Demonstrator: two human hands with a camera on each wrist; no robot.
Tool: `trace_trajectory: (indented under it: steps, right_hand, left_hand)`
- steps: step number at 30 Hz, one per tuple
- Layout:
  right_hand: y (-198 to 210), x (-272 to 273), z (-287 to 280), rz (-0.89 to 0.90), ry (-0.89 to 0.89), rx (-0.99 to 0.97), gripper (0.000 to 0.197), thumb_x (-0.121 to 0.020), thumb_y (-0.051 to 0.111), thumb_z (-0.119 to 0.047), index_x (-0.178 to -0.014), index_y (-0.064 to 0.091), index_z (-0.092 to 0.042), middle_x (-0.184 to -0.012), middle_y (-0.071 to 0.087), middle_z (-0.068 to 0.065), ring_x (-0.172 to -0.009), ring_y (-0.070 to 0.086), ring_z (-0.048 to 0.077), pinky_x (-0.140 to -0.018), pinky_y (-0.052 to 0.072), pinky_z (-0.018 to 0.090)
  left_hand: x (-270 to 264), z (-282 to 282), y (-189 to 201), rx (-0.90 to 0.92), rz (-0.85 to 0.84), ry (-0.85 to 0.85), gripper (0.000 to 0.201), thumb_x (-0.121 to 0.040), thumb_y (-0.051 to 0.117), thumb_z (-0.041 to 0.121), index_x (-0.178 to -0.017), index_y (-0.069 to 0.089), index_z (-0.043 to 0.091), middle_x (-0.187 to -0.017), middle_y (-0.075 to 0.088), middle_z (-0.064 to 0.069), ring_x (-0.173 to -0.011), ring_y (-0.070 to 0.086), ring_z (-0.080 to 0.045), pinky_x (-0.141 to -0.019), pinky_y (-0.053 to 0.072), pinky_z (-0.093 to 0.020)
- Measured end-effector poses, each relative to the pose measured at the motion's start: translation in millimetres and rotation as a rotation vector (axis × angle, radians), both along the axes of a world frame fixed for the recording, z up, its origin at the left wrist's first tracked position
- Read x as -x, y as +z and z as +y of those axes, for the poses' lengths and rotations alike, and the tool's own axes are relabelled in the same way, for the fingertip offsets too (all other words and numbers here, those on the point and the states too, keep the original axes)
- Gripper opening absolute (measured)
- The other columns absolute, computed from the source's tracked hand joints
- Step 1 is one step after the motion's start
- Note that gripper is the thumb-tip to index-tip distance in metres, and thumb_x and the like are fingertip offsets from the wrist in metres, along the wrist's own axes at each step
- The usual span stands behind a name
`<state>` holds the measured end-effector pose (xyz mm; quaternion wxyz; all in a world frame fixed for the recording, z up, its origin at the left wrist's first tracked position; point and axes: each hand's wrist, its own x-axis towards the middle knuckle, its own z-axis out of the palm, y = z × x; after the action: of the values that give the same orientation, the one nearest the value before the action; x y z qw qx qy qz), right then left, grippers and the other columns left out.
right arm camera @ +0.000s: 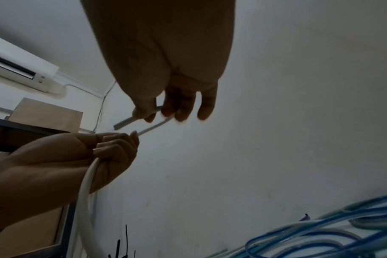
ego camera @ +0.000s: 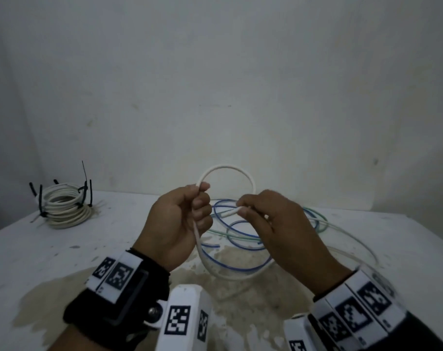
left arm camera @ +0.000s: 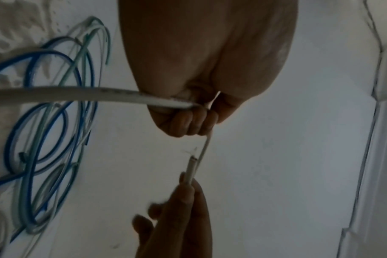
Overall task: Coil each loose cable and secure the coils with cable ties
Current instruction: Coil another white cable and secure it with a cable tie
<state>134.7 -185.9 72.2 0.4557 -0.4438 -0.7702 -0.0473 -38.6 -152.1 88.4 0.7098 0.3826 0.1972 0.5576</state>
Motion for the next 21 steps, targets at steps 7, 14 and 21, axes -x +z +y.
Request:
trace_trajectory:
  steps: [7, 14, 21]
  right_hand:
    - [-5.1, 6.0, 8.1, 0.176, -0.200, -0.225, 0.028, -0.090, 0.049, -0.035, -0.085, 0.069, -0.017, -0.084, 0.048, -0.006, -0.082, 0.045, 0.010, -0.073, 0.031, 0.022]
    - [-20.0, 33.8, 4.6, 0.167, -0.137, -0.152, 0.022, -0.089, 0.052, -0.028, -0.081, 0.070, -0.019, -0.073, 0.062, -0.006, -0.069, 0.055, 0.011, -0.064, 0.047, 0.035]
    - [-25.7, 49.5, 7.0, 0.193, -0.226, -0.115, 0.021, -0.086, 0.053, -0.025, -0.069, 0.066, -0.021, -0.069, 0.060, -0.007, -0.068, 0.057, 0.016, -0.067, 0.049, 0.042]
  left_hand:
    - [-6.2, -3.6, -10.6, -0.012, 0.080, 0.039, 0.026, -0.095, 0.040, 0.022, -0.098, 0.058, 0.003, -0.057, 0.036, 0.002, -0.046, 0.030, -0.009, -0.042, 0.026, -0.020]
    - [-17.8, -10.9, -16.7, -0.070, 0.095, 0.103, 0.032, -0.102, 0.038, 0.025, -0.106, 0.063, 0.006, -0.090, 0.072, -0.009, -0.082, 0.070, -0.020, -0.067, 0.058, -0.029]
    - [-31.5, -18.1, -16.8, -0.015, -0.014, 0.070, 0.038, -0.100, 0.038, 0.025, -0.118, 0.057, -0.003, -0.100, 0.071, -0.016, -0.084, 0.072, -0.022, -0.061, 0.057, -0.027]
